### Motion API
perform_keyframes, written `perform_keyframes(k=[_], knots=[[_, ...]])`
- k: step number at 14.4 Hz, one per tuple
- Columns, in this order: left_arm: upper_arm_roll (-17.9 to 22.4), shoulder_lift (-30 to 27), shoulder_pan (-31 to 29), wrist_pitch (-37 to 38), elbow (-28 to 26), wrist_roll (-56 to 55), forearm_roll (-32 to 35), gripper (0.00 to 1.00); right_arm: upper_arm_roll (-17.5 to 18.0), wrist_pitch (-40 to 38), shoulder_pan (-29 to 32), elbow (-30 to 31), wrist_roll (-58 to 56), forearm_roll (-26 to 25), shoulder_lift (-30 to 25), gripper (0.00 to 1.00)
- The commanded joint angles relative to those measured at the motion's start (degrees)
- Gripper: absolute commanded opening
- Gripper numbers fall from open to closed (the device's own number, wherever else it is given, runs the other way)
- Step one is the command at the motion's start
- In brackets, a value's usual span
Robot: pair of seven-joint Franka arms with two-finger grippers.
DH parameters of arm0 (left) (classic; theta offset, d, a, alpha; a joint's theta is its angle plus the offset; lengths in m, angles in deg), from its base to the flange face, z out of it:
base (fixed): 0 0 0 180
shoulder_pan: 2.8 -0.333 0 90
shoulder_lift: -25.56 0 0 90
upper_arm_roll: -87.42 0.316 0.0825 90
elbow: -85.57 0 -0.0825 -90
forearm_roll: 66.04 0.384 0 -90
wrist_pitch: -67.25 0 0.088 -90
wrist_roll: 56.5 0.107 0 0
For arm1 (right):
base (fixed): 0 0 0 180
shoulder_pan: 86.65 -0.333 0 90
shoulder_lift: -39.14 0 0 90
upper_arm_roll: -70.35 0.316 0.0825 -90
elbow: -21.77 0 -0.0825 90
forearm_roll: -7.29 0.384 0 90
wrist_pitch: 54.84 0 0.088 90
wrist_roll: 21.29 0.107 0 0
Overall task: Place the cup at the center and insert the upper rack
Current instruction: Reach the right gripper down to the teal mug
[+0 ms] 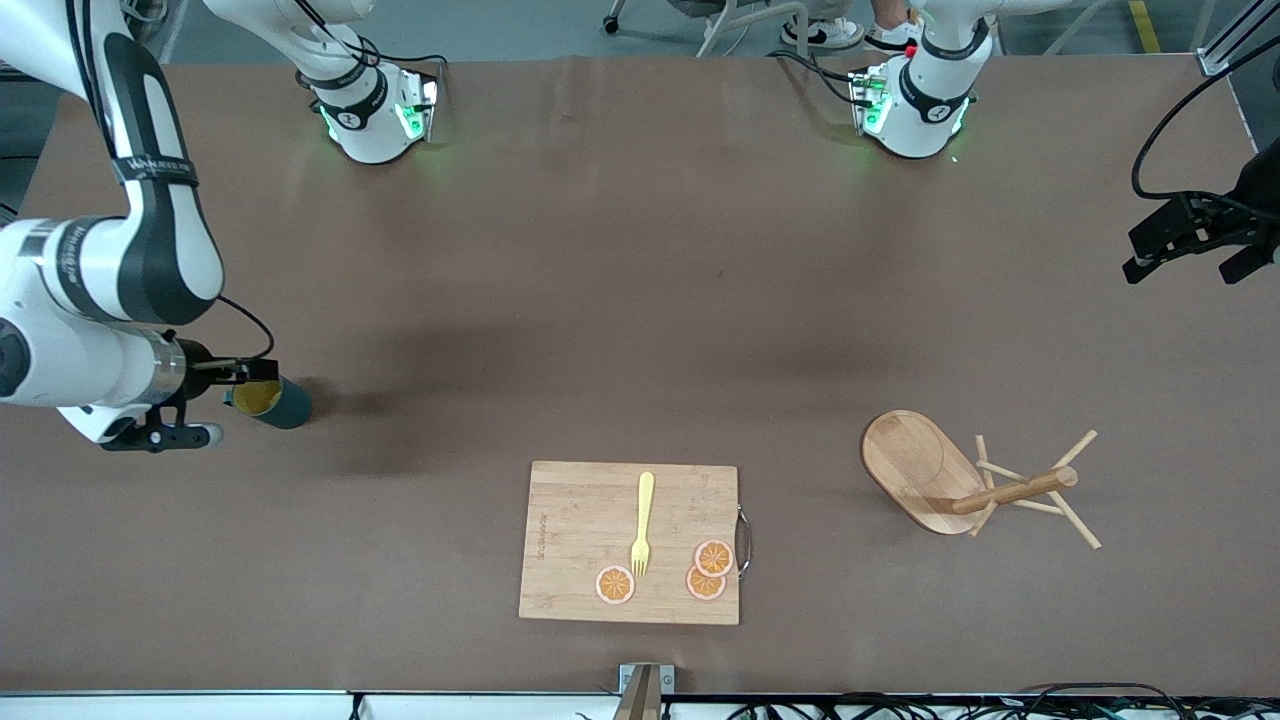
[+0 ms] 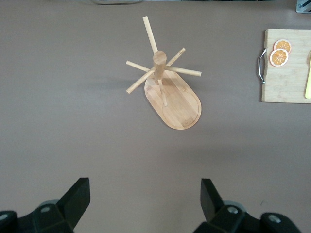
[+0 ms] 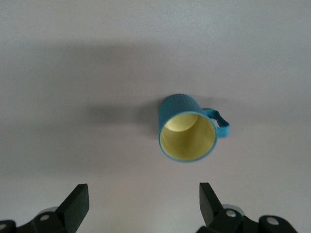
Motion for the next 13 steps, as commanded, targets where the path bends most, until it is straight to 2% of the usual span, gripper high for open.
perform_keyframes(k=[1,4,9,13], knots=[[-0.5,-0.6,0.1,0.6,0.0,0.2,0.5,1.00,0.0,4.3,0.6,5.3,-0.7,0.2,-1.3,1.00],[-0.5,-0.5,0.3,0.6,0.0,0.3,0.6,1.00,0.0,7.3,0.6,7.3,-0.8,0.2,-0.9,1.00],[-0.5,-0.4,0.3,0.6,0.1,0.3,0.7,1.00,0.0,10.0,1.2,8.1,-0.8,0.2,2.6,0.93],[-0.5,-0.3,0.4,0.6,1.2,0.3,0.4,1.00,0.0,12.1,1.2,8.0,-0.8,0.2,5.2,0.92]])
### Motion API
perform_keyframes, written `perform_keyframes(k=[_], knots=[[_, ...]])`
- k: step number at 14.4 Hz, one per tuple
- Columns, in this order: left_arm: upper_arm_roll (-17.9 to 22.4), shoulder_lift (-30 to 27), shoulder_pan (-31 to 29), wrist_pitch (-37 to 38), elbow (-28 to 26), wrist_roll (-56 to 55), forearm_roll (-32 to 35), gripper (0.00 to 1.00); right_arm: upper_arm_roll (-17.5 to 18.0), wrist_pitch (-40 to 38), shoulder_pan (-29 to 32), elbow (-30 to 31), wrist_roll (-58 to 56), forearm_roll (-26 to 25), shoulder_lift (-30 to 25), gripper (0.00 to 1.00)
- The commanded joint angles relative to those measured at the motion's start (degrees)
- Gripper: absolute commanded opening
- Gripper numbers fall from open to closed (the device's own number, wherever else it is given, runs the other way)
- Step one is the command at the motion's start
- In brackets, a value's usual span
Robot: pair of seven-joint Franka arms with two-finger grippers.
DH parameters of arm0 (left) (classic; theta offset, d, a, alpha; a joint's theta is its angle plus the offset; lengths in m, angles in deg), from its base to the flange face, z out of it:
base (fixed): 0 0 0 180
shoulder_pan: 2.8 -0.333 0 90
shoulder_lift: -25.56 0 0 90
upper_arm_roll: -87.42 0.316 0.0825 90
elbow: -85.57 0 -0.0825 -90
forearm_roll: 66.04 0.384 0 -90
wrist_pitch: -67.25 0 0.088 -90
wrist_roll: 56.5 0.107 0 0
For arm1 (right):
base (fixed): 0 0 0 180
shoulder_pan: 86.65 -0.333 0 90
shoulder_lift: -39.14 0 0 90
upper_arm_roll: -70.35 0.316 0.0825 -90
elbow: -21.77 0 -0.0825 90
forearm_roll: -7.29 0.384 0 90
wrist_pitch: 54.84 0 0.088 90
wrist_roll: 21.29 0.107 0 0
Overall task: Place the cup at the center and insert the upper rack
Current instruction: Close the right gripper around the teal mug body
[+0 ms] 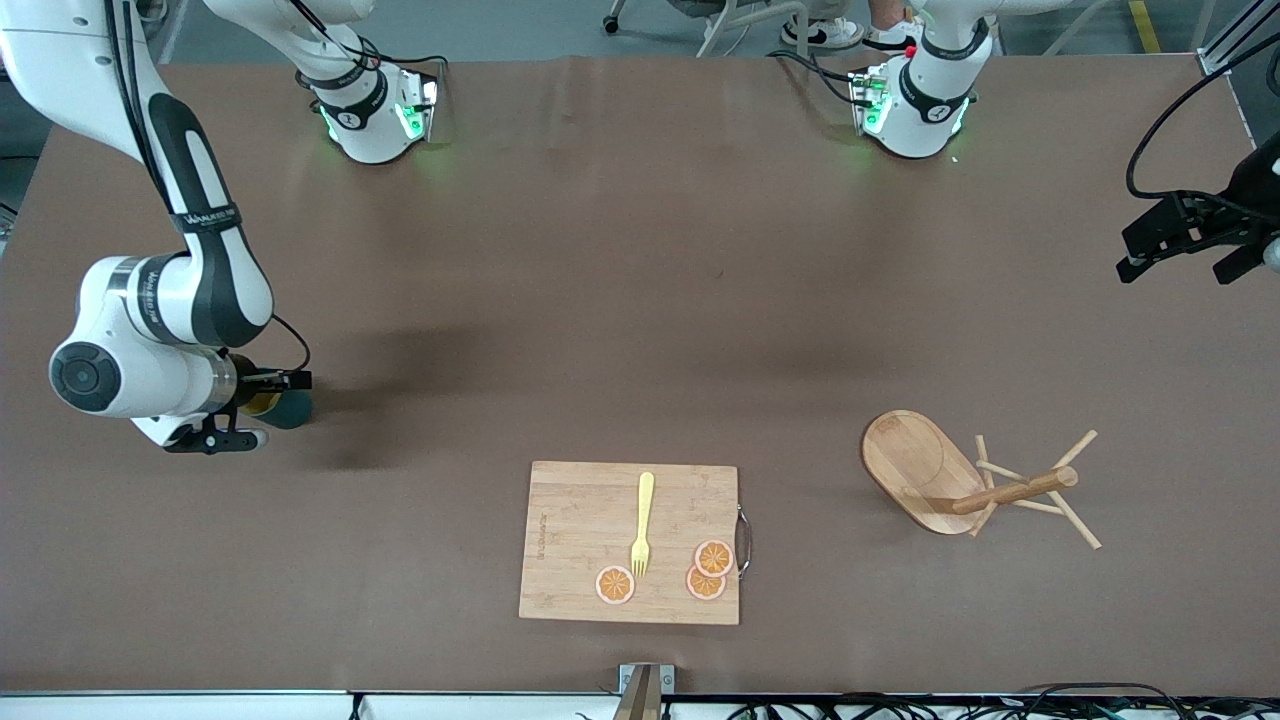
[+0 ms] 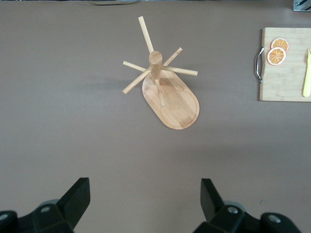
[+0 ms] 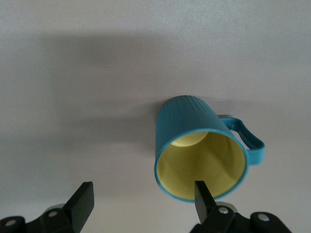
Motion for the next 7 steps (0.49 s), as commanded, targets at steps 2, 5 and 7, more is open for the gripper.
perform_keyframes(k=[2,5,7], knots=[[-0.1,-0.2,0.3,0.6,1.2,0.3,0.3,1.00,0.3,2.9,0.8,0.4,-0.8,0.2,1.6,0.90],[-0.1,-0.2,0.3,0.5,1.3,0.3,0.3,1.00,0.3,3.0,1.0,0.3,-0.7,0.2,2.0,0.75],[-0.1,-0.2,0.3,0.5,1.3,0.2,0.2,1.00,0.3,3.0,1.1,0.2,-0.6,0.2,2.0,0.62]])
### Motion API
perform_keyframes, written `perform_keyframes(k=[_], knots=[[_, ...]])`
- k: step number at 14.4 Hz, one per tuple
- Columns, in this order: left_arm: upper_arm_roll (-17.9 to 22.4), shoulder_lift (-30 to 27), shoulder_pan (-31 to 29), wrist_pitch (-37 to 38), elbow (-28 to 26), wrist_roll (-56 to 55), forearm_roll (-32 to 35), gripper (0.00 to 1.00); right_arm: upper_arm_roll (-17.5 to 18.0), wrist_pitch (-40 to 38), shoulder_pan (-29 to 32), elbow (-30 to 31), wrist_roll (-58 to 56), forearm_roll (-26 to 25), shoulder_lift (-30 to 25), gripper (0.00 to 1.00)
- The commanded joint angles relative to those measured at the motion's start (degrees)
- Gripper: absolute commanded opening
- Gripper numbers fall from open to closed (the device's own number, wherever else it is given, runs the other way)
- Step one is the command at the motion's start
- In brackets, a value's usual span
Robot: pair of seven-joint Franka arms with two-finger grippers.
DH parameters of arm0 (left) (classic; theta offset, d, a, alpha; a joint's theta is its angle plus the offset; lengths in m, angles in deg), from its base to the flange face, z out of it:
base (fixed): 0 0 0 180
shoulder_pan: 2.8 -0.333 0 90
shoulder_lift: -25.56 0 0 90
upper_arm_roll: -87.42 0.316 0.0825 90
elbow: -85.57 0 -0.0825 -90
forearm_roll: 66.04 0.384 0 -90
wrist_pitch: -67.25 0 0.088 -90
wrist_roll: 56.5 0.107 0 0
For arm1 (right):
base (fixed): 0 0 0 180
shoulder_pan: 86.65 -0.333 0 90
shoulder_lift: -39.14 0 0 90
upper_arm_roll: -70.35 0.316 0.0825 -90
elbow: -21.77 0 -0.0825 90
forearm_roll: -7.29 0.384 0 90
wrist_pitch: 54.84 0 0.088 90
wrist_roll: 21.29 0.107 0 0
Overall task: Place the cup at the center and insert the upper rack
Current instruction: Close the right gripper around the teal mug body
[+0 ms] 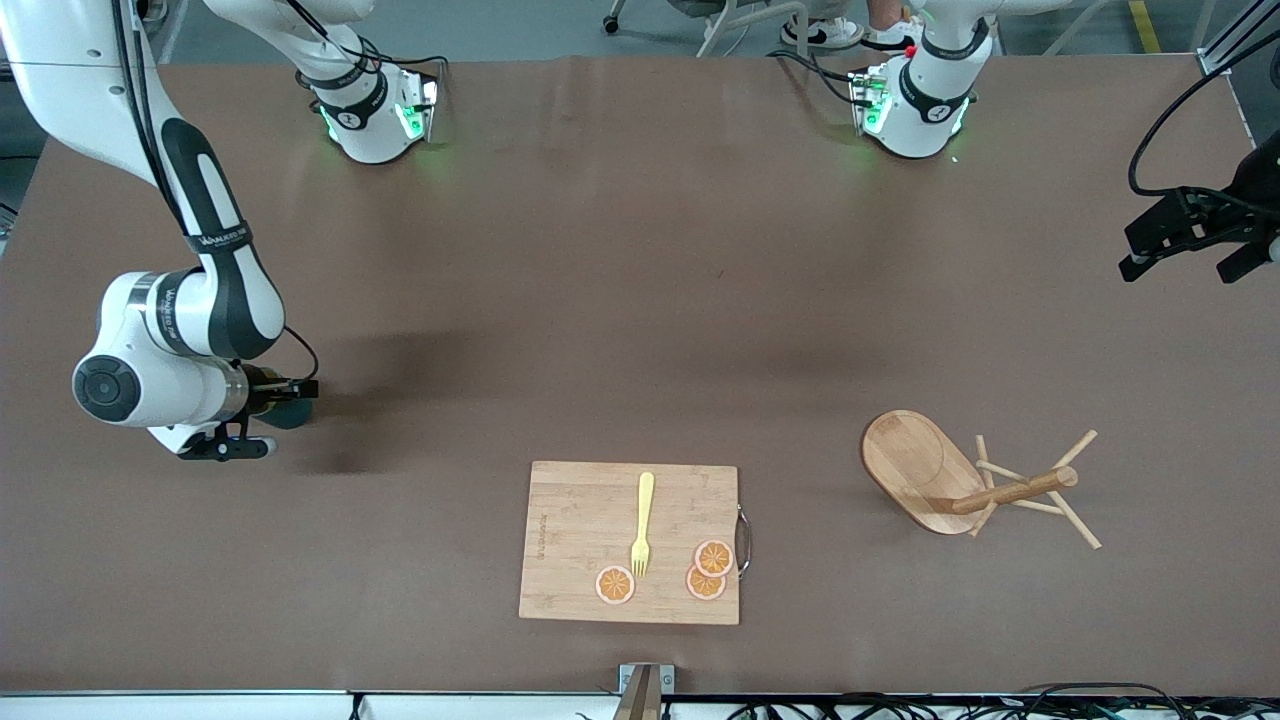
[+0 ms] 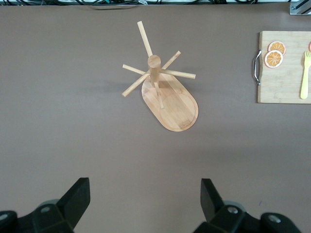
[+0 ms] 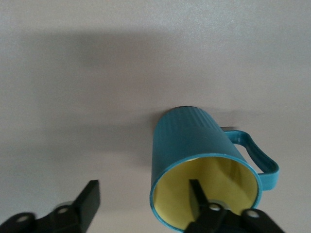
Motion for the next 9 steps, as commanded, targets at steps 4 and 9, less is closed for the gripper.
perform_keyframes(k=[4,9], knots=[[0.0,-0.2,0.1,0.5,0.7,0.2,0.2,1.00,0.5,0.4,0.8,0.1,-0.6,0.2,0.7,0.43],[0.1,-0.2,0.0,0.5,0.7,0.3,0.2,1.00,0.5,-0.2,0.5,0.0,-0.6,0.2,0.8,0.05]])
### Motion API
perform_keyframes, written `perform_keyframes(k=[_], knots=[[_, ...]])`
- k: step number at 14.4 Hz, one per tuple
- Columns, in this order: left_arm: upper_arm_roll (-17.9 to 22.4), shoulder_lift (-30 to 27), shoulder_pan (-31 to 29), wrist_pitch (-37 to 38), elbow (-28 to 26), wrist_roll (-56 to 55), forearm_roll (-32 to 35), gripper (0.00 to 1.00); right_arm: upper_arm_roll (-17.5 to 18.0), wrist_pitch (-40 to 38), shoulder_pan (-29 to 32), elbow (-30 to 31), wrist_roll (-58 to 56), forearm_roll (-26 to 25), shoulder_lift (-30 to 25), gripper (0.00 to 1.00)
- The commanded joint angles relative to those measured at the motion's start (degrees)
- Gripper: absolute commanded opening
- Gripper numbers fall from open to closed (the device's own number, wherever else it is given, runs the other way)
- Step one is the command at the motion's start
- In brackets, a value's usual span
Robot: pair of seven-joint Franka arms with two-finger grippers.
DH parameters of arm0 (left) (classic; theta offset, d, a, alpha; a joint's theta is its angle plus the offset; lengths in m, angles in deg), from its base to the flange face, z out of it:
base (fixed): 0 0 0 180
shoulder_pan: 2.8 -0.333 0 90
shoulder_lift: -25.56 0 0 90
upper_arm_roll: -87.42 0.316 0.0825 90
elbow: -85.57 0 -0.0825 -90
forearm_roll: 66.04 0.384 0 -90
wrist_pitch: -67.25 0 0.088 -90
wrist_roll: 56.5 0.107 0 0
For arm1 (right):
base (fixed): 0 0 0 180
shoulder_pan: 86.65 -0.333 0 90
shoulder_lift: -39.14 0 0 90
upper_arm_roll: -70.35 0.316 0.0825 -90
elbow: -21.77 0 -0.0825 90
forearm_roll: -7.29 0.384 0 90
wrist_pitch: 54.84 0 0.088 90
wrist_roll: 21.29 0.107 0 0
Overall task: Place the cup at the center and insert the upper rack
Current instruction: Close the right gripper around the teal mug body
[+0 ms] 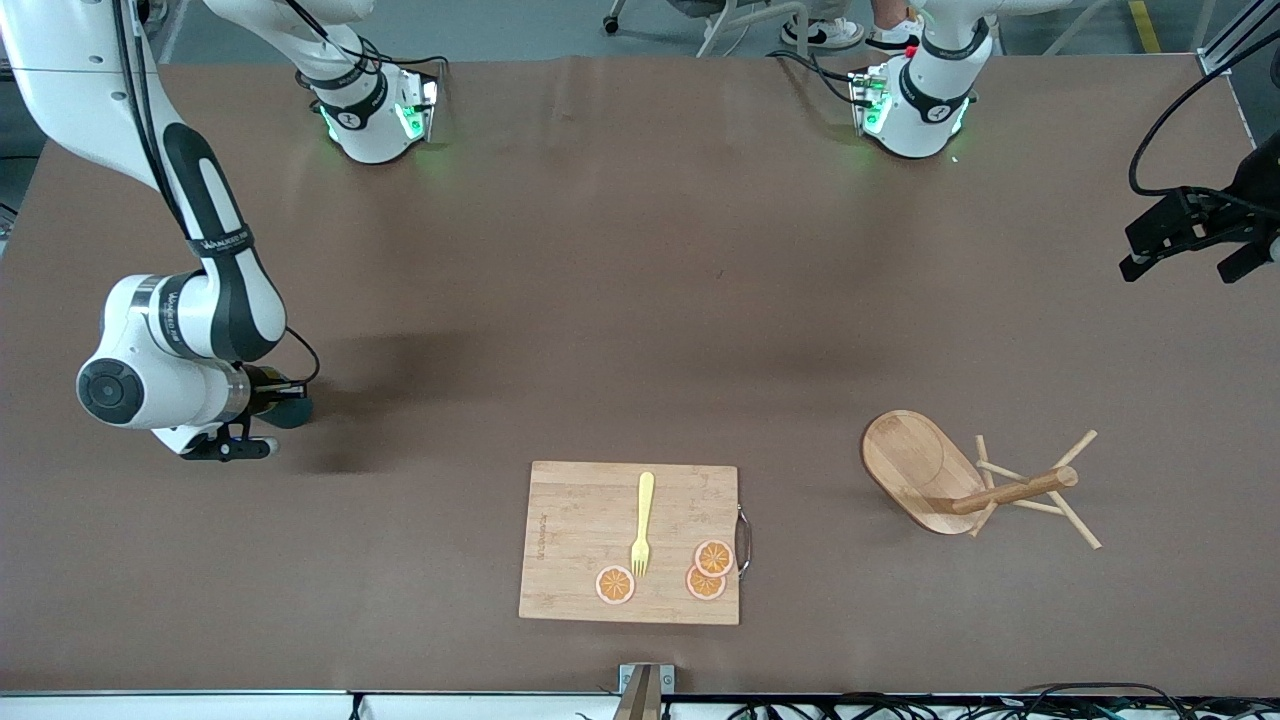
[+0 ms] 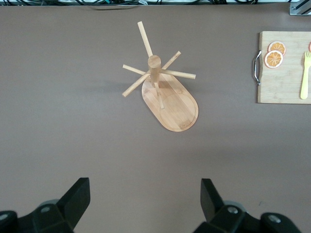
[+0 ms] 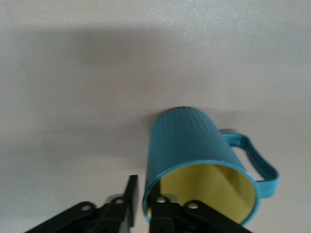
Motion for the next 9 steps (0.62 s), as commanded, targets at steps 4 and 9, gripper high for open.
perform_keyframes(k=[4,9], knots=[[0.1,-0.2,-0.1,0.4,0.6,0.3,0.1,1.00,0.5,-0.6,0.0,-0.7,-0.8,0.2,-0.2,0.00],[0.1,-0.2,-0.1,0.4,0.6,0.3,0.1,1.00,0.9,-7.8,-3.3,-7.7,-3.1,0.2,-0.2,0.00]])
